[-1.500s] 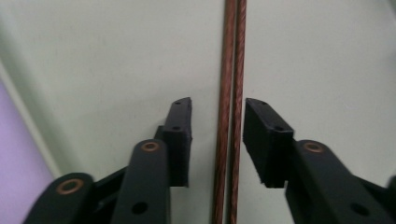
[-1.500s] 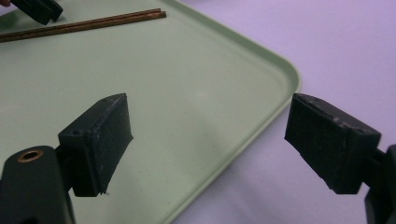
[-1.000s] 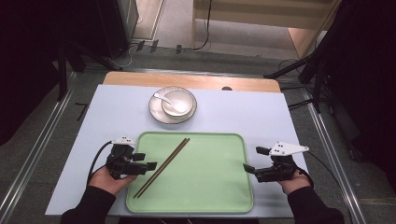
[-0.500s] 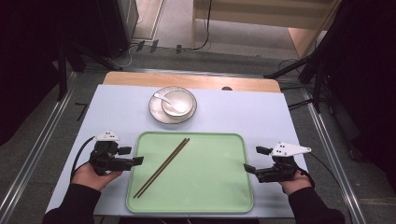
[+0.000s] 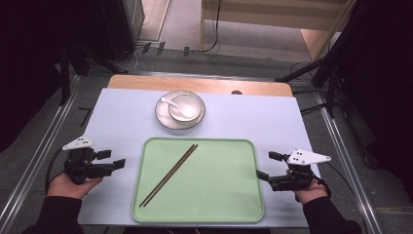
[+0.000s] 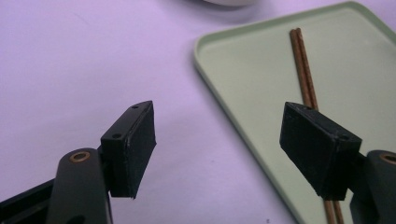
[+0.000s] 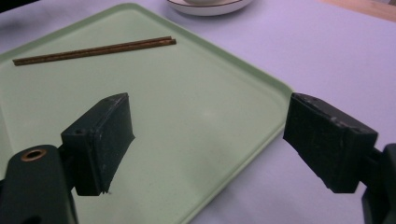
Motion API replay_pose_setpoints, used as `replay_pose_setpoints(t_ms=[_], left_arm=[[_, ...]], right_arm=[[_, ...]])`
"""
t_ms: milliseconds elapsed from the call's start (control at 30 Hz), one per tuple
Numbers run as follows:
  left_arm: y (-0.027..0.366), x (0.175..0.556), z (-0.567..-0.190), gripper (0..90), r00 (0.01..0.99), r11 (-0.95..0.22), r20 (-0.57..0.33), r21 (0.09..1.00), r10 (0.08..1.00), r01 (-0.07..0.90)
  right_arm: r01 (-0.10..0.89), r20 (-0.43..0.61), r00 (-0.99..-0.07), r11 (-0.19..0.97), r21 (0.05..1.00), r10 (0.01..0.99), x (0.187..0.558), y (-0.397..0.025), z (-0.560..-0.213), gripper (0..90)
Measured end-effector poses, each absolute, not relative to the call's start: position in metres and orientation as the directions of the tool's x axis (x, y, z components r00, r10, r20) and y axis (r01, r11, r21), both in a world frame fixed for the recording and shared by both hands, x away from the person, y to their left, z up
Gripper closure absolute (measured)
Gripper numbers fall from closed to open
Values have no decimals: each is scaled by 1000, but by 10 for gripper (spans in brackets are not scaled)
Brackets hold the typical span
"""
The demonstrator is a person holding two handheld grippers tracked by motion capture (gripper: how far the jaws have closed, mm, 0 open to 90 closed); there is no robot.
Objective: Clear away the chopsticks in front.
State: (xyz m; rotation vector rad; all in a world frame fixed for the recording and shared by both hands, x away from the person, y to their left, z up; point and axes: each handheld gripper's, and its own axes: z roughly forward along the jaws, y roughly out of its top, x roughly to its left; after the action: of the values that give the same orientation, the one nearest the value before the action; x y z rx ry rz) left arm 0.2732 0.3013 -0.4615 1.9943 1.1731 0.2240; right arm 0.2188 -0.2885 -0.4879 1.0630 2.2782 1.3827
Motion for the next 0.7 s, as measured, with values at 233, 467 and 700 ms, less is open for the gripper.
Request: replay_pose_setpoints(t_ms=[233, 467, 700], left_arm=[[323, 269, -462, 276, 546, -246, -196, 736, 815, 631], [335, 270, -465, 268, 522, -206, -202, 758, 829, 619], [337, 271, -468, 269, 510, -199, -199, 757, 837, 622]], right_arm=[[445, 150, -679, 240, 863, 718, 213, -296, -486, 163], [441, 161, -667, 212, 872, 727, 209, -301, -484, 164], [448, 164, -662, 210, 869, 732, 207, -303, -484, 164]])
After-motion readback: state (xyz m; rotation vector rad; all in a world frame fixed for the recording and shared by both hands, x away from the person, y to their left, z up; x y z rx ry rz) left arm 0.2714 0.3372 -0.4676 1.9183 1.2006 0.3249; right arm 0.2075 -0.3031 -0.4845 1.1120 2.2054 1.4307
